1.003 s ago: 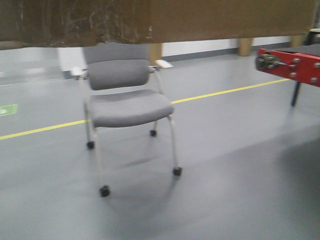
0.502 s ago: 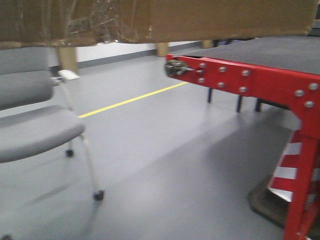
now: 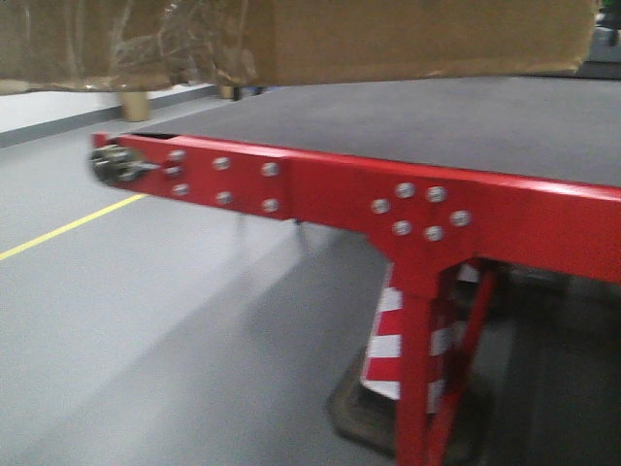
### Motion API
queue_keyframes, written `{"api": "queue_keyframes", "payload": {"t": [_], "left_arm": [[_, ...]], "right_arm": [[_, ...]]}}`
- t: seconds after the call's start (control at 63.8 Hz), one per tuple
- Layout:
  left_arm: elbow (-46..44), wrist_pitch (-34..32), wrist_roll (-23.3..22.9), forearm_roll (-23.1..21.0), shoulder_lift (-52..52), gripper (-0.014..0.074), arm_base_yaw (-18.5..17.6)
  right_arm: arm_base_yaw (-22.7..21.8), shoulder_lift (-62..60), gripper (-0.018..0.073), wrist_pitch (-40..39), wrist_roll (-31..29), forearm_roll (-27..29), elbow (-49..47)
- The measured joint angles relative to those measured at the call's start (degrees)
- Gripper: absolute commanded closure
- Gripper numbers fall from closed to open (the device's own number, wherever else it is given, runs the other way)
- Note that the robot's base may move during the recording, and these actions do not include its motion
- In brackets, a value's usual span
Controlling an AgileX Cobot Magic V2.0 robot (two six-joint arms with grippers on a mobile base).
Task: Grab carton from right shelf to conveyor
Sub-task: 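Drive toward the red conveyor and raise the carton over its grey belt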
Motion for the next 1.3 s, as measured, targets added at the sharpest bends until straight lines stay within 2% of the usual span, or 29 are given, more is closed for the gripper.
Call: {"api": "queue_keyframes", "payload": {"t": [0.408, 1.301], "left_arm": [[0.0, -0.7, 0.0, 4.0, 0.0, 0.0614, -0.3], [0.0, -0.8, 0.0, 4.3, 0.0, 0.0614, -0.3]], "right_arm": [[0.1, 0.1, 0.0627, -0.9, 0.0, 0.6, 0.0], [0.2, 0.1, 0.0627, -1.0, 0.0, 0.7, 0.0]]}}
